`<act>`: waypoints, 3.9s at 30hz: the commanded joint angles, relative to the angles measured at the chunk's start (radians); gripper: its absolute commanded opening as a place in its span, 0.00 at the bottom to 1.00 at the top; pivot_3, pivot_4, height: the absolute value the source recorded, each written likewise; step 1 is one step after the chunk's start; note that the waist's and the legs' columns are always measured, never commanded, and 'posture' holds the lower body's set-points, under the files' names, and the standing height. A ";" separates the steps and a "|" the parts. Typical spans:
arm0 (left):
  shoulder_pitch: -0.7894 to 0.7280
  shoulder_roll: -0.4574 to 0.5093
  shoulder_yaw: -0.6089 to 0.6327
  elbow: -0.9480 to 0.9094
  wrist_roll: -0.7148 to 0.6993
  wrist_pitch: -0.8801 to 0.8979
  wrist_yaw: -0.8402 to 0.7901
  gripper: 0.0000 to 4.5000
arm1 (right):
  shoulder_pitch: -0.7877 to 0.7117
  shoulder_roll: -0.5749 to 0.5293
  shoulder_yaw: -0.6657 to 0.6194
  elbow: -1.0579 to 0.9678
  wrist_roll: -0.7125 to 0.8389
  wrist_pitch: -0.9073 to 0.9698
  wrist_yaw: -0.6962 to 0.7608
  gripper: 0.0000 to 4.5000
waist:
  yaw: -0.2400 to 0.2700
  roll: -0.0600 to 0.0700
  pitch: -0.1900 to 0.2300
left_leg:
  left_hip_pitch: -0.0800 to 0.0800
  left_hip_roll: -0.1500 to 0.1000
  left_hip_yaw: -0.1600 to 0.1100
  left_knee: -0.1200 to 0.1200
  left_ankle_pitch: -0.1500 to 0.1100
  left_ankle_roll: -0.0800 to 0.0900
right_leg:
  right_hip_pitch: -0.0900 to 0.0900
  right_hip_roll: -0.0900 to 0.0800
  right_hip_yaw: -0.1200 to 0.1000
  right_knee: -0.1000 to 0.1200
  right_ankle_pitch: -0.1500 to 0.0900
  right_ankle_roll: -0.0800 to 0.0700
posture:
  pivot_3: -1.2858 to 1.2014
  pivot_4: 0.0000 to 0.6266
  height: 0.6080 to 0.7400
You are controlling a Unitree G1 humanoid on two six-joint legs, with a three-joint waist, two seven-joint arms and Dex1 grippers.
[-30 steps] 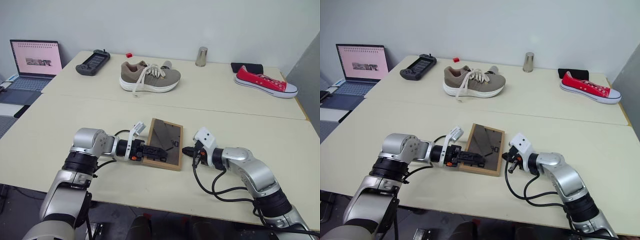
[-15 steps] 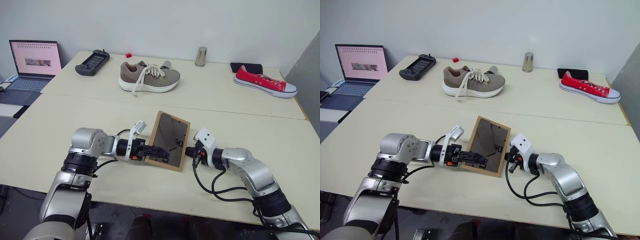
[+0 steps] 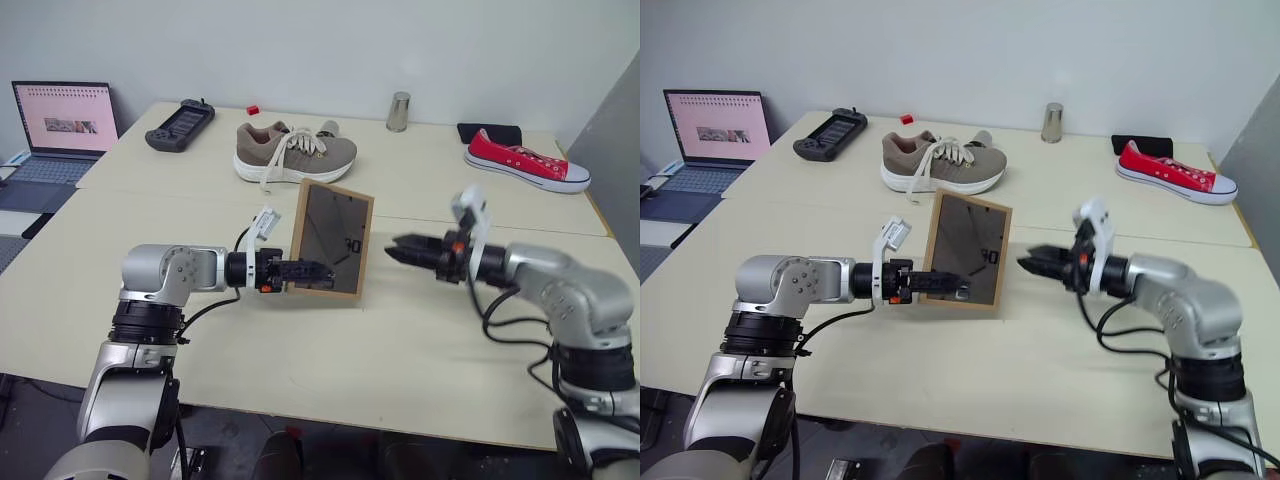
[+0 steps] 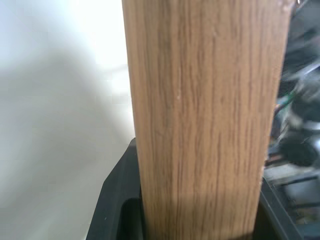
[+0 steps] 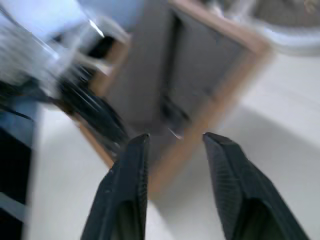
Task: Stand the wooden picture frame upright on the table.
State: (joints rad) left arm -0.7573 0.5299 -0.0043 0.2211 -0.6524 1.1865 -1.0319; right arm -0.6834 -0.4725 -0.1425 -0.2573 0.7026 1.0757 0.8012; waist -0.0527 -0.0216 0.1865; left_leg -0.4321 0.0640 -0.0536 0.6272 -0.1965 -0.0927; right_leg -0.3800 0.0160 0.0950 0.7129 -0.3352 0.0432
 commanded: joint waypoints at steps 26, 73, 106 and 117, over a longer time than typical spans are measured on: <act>-0.023 -0.002 0.003 -0.051 -0.019 -0.032 0.003 0.27 | -0.128 0.120 0.183 0.074 0.026 -0.094 0.029 1.00 | -0.004 0.000 0.000 | -0.002 0.000 0.001 0.000 0.000 0.000 | -0.003 0.000 0.001 0.000 0.000 0.000 | 0.52 0.24 1.00; 0.003 -0.003 0.081 0.173 -1.108 0.408 0.758 0.27 | -0.191 -0.133 0.482 0.861 -1.541 -2.233 -0.825 0.92 | -0.030 -0.001 0.001 | 0.000 -0.002 0.000 0.002 0.002 -0.004 | -0.002 -0.003 0.002 0.003 0.000 0.000 | 0.52 0.24 1.00; 0.051 0.153 0.132 0.052 -0.985 0.211 0.762 1.00 | -0.187 -0.186 0.519 0.910 -1.530 -2.240 -0.963 0.29 | -0.032 -0.001 0.001 | 0.003 -0.003 -0.001 0.002 0.002 -0.004 | 0.002 -0.003 0.002 0.003 0.000 0.000 | 0.52 0.24 1.00; 0.295 0.301 0.250 -0.424 -0.589 -0.047 0.690 1.00 | -0.014 -0.023 0.449 0.721 -0.485 -1.495 -0.087 0.29 | -0.037 0.001 0.003 | 0.007 -0.001 0.001 0.001 0.001 -0.001 | 0.009 -0.005 0.002 0.000 0.000 0.000 | 0.52 0.24 1.00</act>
State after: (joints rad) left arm -0.5158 0.8279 0.2525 -0.0680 -1.3151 1.1863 -0.3448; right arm -0.6399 -0.5233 0.3991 0.6153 -0.0089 -0.6230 0.6015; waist -0.0896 -0.0202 0.1891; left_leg -0.4248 0.0628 -0.0510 0.6278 -0.1956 -0.0942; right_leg -0.3724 0.0116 0.0976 0.7129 -0.3354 0.0436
